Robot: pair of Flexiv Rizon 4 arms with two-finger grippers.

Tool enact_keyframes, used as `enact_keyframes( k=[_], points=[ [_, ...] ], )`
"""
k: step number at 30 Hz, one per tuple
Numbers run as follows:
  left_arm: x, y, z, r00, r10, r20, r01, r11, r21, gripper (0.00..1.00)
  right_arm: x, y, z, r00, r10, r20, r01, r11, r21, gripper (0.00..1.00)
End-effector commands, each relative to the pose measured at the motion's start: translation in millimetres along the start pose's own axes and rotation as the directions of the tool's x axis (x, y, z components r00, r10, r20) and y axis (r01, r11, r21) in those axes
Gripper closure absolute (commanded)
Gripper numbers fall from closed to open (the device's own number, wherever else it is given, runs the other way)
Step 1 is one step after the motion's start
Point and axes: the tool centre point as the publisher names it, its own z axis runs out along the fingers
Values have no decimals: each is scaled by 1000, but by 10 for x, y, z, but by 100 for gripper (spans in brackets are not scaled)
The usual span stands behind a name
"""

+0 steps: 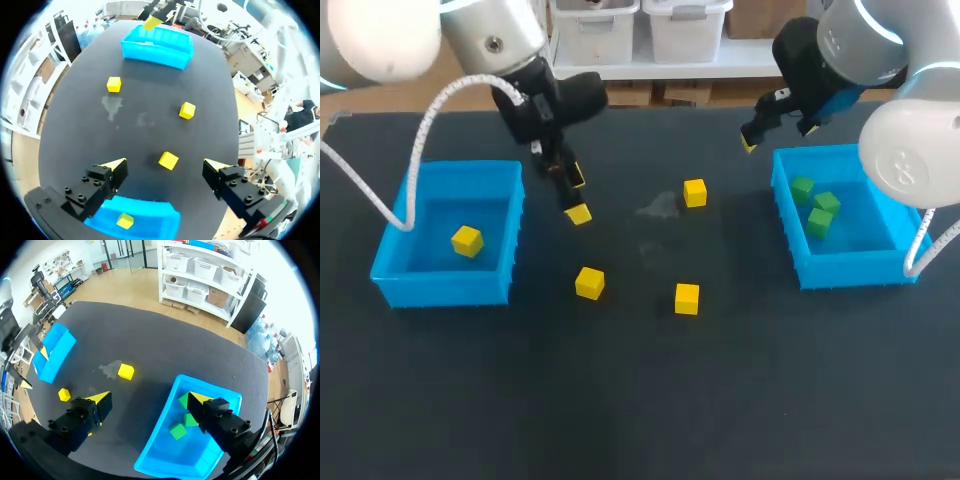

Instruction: Put the green cubes in the right bin and the yellow cubes in the left bin.

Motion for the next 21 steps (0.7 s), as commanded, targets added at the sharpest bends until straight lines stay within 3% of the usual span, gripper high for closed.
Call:
enact_keyframes(
  k=[1,14,21],
  points=[
    [-125,63,110,990,38,-137,-33,999,41,0,3,-2,-3,1000,-1,0,1,1000,-1,0],
    [-160,-159,352,983,99,-153,-87,993,85,0,3,-2,-3,1000,-1,0,1,1000,-1,0],
    [-99,-204,459,973,118,-198,-116,993,19,0,3,-2,-3,1000,-1,0,1,1000,-1,0]
  ],
)
